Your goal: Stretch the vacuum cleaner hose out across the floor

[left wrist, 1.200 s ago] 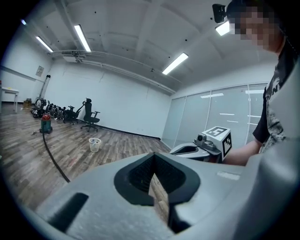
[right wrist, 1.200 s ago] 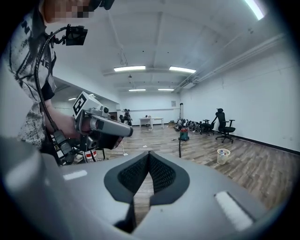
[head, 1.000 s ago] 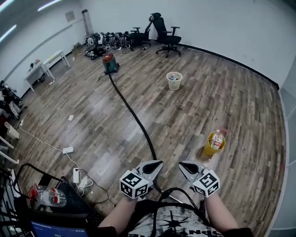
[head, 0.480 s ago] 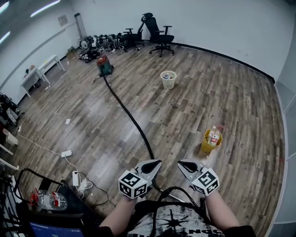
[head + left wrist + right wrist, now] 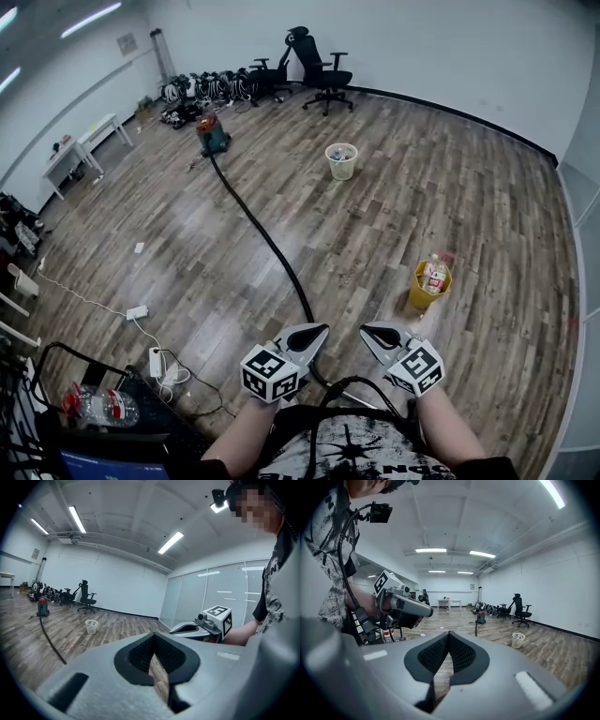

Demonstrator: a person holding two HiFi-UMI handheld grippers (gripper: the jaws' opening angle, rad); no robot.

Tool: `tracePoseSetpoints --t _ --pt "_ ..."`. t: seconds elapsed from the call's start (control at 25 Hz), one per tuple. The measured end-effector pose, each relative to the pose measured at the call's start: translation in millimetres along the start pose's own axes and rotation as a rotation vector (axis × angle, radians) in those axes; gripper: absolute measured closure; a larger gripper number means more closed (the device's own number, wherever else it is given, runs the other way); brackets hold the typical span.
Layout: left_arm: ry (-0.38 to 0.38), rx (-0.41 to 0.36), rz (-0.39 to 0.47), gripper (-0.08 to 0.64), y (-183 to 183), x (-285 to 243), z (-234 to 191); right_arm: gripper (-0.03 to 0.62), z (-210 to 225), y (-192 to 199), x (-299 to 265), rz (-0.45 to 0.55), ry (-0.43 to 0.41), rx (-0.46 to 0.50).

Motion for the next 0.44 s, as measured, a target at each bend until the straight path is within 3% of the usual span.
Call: tracePoseSetpoints --t 0.44 --pt "0.001 -0.018 -0.019 0.56 0.2 -7.3 7.6 0.586 1.9 -1.3 6.4 0.008 -0.002 0.011"
Point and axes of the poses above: the fingertips, and each gripper's own axes: x backward along the fingers, z to its right, y out of its underside, the point moved 5 cm from there along x, backward along the fingers, and after that the axes turned 1 degree about y, right-handed, at the moved point
